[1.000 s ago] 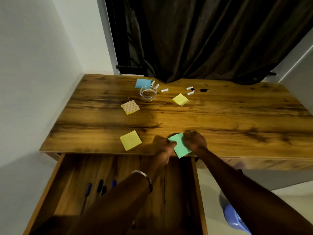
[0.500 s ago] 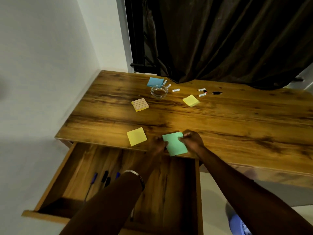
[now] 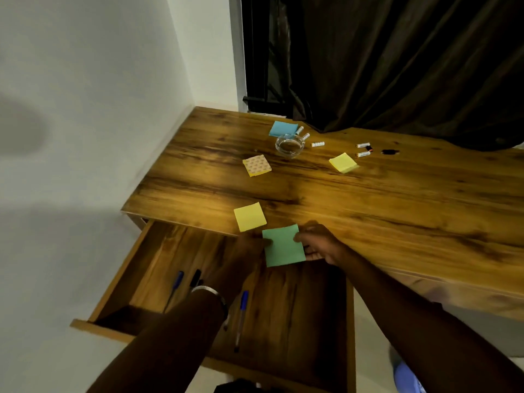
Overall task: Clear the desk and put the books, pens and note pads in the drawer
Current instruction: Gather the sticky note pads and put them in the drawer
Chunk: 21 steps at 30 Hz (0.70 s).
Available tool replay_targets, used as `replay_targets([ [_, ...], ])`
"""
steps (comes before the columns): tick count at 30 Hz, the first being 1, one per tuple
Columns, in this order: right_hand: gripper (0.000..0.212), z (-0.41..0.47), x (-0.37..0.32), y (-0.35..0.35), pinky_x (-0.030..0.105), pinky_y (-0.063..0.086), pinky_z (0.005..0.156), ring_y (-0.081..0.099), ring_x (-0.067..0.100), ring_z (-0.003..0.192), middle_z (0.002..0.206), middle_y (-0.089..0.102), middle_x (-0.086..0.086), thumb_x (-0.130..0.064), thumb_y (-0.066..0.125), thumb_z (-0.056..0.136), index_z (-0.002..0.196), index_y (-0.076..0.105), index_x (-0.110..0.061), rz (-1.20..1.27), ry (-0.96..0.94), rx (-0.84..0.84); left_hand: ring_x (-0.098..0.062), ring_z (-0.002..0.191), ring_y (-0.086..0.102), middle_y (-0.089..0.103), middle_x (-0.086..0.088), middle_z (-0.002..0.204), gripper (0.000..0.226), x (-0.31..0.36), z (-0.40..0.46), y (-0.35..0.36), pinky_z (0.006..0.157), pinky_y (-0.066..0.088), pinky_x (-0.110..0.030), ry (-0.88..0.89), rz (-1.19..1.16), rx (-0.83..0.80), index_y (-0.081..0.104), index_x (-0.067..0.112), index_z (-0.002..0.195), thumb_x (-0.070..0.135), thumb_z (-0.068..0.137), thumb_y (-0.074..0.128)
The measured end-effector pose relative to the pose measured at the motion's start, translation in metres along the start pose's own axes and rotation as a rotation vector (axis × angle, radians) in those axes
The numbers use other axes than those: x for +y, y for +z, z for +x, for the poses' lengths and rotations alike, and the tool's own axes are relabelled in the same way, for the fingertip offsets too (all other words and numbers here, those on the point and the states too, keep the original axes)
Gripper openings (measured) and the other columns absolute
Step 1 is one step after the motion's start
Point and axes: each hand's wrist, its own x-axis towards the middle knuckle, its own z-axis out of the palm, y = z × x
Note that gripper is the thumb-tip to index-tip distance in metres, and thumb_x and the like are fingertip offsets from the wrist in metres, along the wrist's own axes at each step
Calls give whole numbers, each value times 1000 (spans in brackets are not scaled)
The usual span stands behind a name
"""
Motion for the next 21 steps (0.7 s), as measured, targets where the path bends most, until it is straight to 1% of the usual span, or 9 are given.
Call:
replay_targets([
  [4, 22, -9, 10, -1, 30, 57, 71, 68, 22, 90, 101, 69, 9, -15, 62, 90, 112, 60, -13, -145, 131, -156, -35, 108, 61, 62, -20, 119, 30, -11, -3, -11, 70, 55, -31, -44, 116, -63, 58, -8, 116, -5, 86, 61],
  [7, 21, -13, 23, -5, 29, 59, 68, 72, 21, 82, 97, 73, 11, -13, 68, 87, 107, 65, -7, -210, 154, -207, -28, 104, 63, 65, -14, 111, 28, -23, -4, -16, 61, 55, -25, -84, 218, -117, 59, -3, 115, 1, 87, 62],
  [9, 24, -17, 34, -4, 29, 60, 64, 73, 21, 78, 98, 74, 14, -11, 70, 86, 107, 66, -2, -248, 182, -188, -28, 105, 63, 64, -10, 108, 29, -35, -6, -16, 61, 55, -24, -130, 243, -147, 58, -1, 115, 1, 87, 63],
  [12, 24, -20, 58, 6, 25, 58, 54, 70, 16, 62, 93, 72, 16, -3, 61, 90, 113, 62, 4, -307, 262, -114, -24, 92, 64, 63, -15, 115, 27, -65, -4, -11, 60, 56, -24, -188, 255, -138, 58, -2, 114, 0, 88, 61],
  [15, 18, -25, 85, 13, 27, 58, 58, 66, 12, 56, 82, 65, 9, -1, 55, 94, 110, 61, 3, -306, 350, -101, -21, 91, 59, 62, -7, 97, 28, -101, -1, -4, 68, 52, -27, -290, 274, -158, 55, -5, 120, -1, 92, 54],
  [17, 20, -30, 100, 17, 26, 56, 60, 64, 15, 63, 87, 63, 9, -2, 56, 94, 113, 59, 2, -259, 377, -72, -20, 87, 59, 57, -3, 87, 30, -121, 0, 0, 72, 52, -29, -334, 323, -165, 54, -6, 121, 0, 92, 55],
  [18, 26, -31, 107, 20, 27, 57, 62, 65, 19, 70, 96, 65, 13, -1, 57, 93, 118, 58, 4, -242, 379, -25, -21, 87, 60, 57, -4, 88, 29, -128, -1, 1, 72, 52, -30, -339, 356, -160, 55, -6, 119, 1, 91, 55],
  [20, 34, -33, 121, 25, 37, 58, 82, 66, 31, 98, 120, 60, 21, 0, 57, 92, 125, 54, 6, -249, 380, 58, -24, 91, 61, 57, -8, 94, 21, -139, -5, 4, 70, 53, -30, -327, 427, -160, 57, -3, 112, 0, 91, 55],
  [21, 37, -34, 126, 28, 40, 55, 91, 62, 35, 110, 128, 56, 22, 0, 57, 92, 128, 52, 5, -255, 386, 79, -22, 86, 61, 57, -9, 98, 16, -144, -6, 6, 68, 52, -28, -311, 466, -169, 57, -1, 108, -1, 92, 54],
])
